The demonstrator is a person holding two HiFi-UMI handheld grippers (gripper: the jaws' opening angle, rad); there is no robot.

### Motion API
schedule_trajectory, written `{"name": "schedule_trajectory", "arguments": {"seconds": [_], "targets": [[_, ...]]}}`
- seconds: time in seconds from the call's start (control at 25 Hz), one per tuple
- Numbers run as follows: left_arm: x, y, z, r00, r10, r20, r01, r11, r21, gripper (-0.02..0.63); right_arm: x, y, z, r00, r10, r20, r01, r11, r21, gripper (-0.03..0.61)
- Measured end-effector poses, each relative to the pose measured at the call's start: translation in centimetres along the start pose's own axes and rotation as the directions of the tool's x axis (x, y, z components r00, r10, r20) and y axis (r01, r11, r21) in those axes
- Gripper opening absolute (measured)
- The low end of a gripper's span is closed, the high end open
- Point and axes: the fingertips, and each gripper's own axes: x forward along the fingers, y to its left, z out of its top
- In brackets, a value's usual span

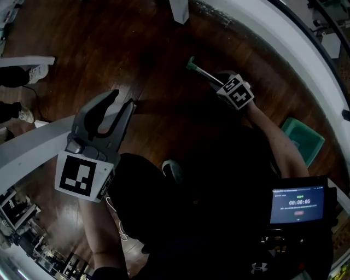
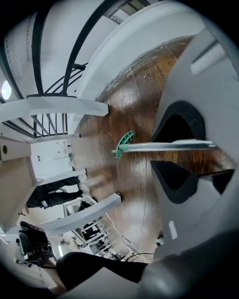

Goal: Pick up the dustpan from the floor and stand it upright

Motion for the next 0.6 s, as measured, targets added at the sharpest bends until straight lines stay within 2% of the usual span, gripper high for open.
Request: {"name": "schedule_trajectory", "arguments": {"seconds": [0.16,0.4,0.6], "targets": [[-1.4,1.0,0.8,1.000,0.019,0.020,-0.019,1.000,-0.022,0.127,1.4,-0.5,0.3,0.998,-0.029,-0.061,0.027,0.999,-0.036,0.130],[-2.2,1.5,1.1,0.998,0.039,0.048,-0.036,0.998,-0.043,0.127,2.4,-0.5,0.0,0.989,-0.024,-0.147,0.018,0.999,-0.047,0.130],[-2.7,1.6,0.8,0.998,0.044,0.046,-0.042,0.998,-0.046,0.127,2.4,-0.4,0.4,0.982,-0.038,-0.185,0.016,0.993,-0.116,0.129]]}}
